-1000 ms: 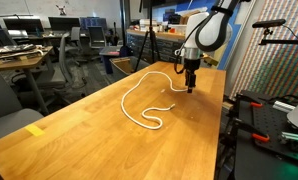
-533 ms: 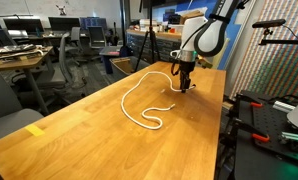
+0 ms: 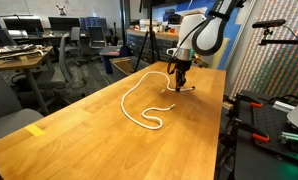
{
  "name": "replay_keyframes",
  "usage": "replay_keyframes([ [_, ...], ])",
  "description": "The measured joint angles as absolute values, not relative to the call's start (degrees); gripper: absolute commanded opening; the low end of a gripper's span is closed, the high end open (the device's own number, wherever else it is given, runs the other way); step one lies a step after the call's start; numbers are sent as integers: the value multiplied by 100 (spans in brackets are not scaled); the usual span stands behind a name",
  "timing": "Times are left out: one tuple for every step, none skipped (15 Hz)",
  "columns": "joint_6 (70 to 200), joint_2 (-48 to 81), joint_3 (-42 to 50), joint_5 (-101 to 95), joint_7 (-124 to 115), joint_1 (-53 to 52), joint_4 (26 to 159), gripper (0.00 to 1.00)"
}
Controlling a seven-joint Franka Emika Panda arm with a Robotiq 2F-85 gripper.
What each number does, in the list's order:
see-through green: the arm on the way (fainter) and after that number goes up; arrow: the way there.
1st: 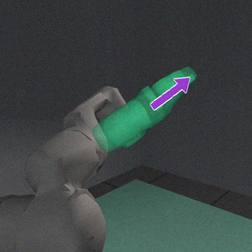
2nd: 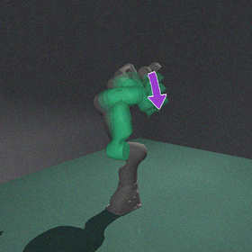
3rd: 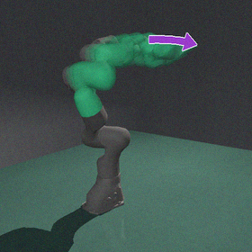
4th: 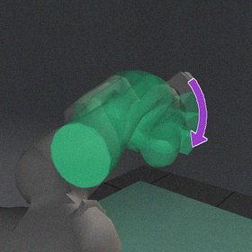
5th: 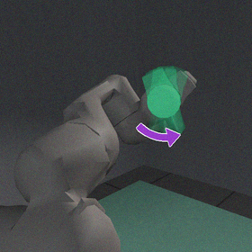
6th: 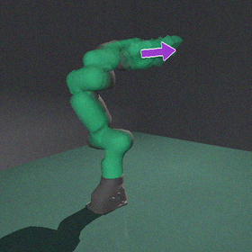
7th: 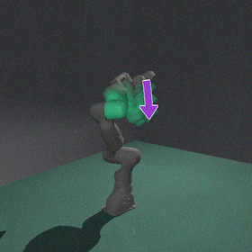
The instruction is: Pick the rope on the table
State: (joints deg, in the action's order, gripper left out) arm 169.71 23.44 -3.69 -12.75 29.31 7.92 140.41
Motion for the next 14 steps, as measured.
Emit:
replay_keyframes([
  [17036,2293,-511,-1255,2932,853,14025,12],
  [17078,2209,-707,-1194,2946,939,14007,8],
  [17094,2093,-994,-1062,2996,1078,13992,7],
  [17093,1957,-1388,-746,3172,1268,13986,4],
  [17073,1817,-1863,-265,3483,1472,13978,6],
  [17008,1703,-2331,234,3806,1630,13947,4],
  [16897,1615,-2796,689,4105,1767,13891,5],
  [16722,1549,-3246,1036,4333,1909,13827,4],
  [16466,1502,-3609,1274,4480,2012,13769,4],
  [16164,1473,-3830,1383,4535,2039,13729,4],
  [15854,1465,-3874,1462,4560,1960,13705,4],
  [15550,1464,-3808,1498,4578,1833,13696,4],
  [15225,1463,-3684,1499,4578,1699,13689,3],
  [14874,1457,-3546,1512,4592,1588,13669,3],
])
